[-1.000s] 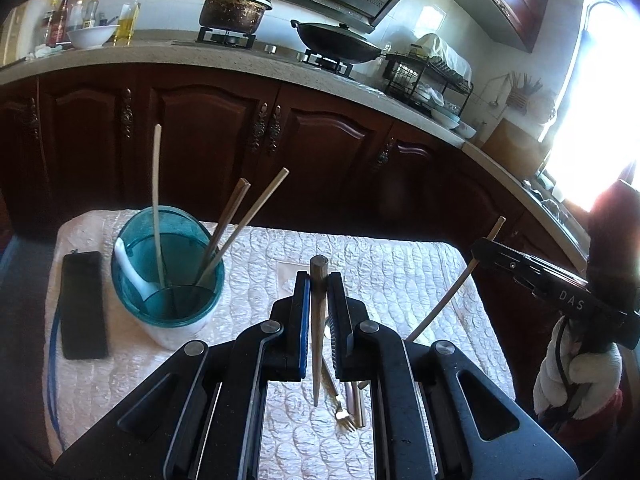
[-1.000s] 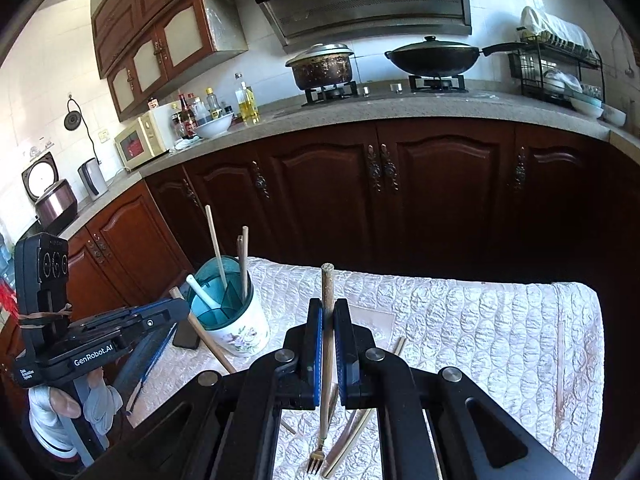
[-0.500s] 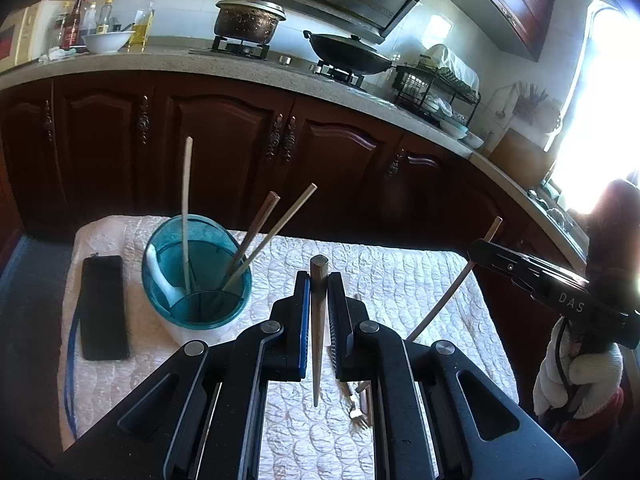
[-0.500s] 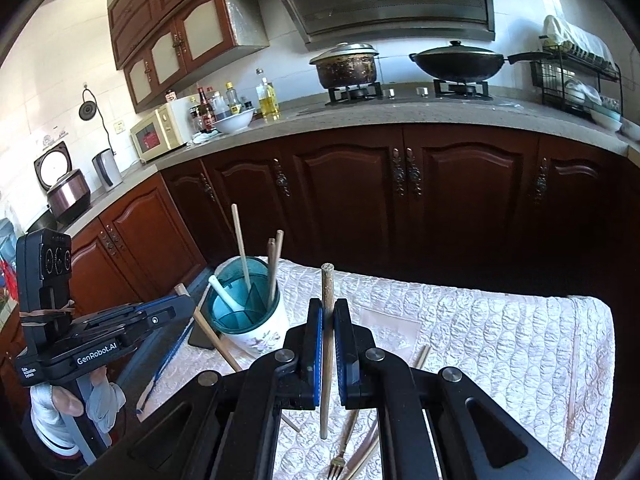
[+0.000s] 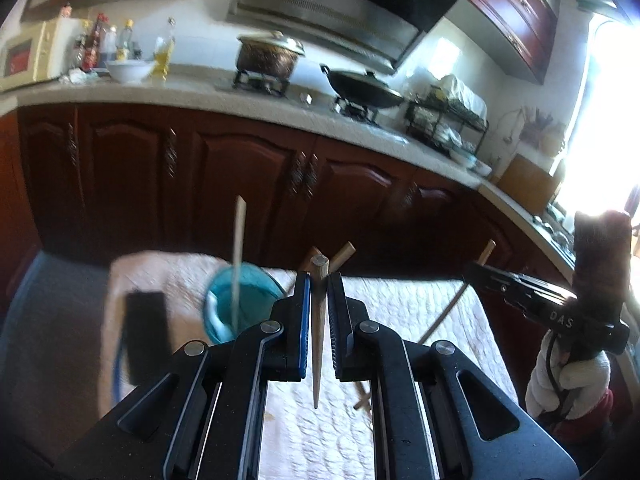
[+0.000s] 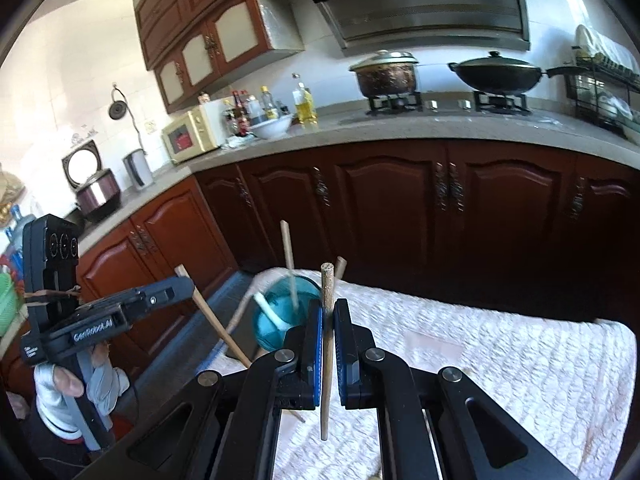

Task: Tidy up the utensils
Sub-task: 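Lift both held chopsticks and carry them over the floral cup, then lower the chopsticks into the floral cup and open both tools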

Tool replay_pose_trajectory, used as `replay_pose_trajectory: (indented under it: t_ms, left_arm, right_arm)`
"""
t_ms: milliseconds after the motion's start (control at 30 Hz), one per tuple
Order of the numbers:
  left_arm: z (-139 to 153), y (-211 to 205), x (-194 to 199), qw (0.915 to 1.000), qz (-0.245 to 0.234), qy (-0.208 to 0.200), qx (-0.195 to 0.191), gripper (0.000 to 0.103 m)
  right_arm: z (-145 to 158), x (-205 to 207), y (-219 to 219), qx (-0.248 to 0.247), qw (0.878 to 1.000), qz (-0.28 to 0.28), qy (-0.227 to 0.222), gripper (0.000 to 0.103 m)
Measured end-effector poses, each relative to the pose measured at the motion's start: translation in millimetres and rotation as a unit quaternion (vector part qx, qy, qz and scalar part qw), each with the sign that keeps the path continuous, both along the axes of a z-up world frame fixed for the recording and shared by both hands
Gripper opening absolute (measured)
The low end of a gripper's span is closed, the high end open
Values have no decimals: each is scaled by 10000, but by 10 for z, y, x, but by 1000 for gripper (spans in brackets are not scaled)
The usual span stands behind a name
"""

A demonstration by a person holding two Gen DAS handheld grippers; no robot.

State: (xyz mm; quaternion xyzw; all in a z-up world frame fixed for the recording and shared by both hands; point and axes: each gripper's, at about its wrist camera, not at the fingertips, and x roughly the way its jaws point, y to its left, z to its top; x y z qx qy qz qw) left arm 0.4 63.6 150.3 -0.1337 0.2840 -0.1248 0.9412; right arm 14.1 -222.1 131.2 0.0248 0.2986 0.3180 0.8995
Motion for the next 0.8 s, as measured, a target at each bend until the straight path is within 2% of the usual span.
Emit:
replay_pose_trajectory:
  t_ms: [200,367,600,800]
  left_arm:
    - [264,254,98,9981,473,-362,182,7]
    - [309,343,277,9947,781,-540,392,7]
    - [53,404,613,9926,978,-354,633,7]
    - [-204,398,794,9922,974,-130,771,7]
  right_arm:
    - [229,101,205,233,9994,-12,-256,5]
    - [388,246,422,267,9982,-145,-513,5]
    - [354,488,833,-21,9969,-181,-769,5]
    - [168,737,1106,-248,9964,-160,-800,5]
